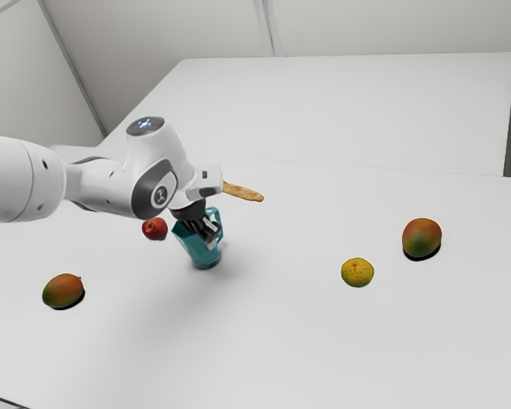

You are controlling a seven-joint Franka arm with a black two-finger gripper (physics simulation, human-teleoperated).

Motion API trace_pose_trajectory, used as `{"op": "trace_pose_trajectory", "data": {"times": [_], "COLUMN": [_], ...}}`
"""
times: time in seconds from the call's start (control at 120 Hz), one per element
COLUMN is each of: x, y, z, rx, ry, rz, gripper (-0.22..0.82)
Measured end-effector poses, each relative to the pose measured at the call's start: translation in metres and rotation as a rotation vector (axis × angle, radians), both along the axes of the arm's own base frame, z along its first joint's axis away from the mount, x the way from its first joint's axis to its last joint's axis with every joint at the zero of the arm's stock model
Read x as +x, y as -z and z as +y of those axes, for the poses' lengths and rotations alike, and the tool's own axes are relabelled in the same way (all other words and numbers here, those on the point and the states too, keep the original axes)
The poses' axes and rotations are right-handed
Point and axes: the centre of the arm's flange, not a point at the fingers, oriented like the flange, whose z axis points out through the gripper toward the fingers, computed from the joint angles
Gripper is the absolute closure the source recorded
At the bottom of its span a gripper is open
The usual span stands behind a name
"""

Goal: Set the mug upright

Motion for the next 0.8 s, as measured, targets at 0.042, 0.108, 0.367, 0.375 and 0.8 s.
{"op": "trace_pose_trajectory", "data": {"times": [0.042, 0.108, 0.367, 0.375, 0.8], "x": [0.0, 0.0, 0.0, 0.0, -0.001], "y": [0.0, -0.001, 0.0, 0.0, -0.025], "z": [0.0, -0.001, 0.0, 0.0, -0.001], "rx": [-0.001, -0.004, -0.014, -0.014, -0.026], "ry": [-0.003, -0.008, -0.017, -0.017, -0.012], "rz": [-0.002, -0.004, -0.002, -0.002, -0.046], "gripper": [0.77, 0.74, 0.53, 0.53, 0.26]}}
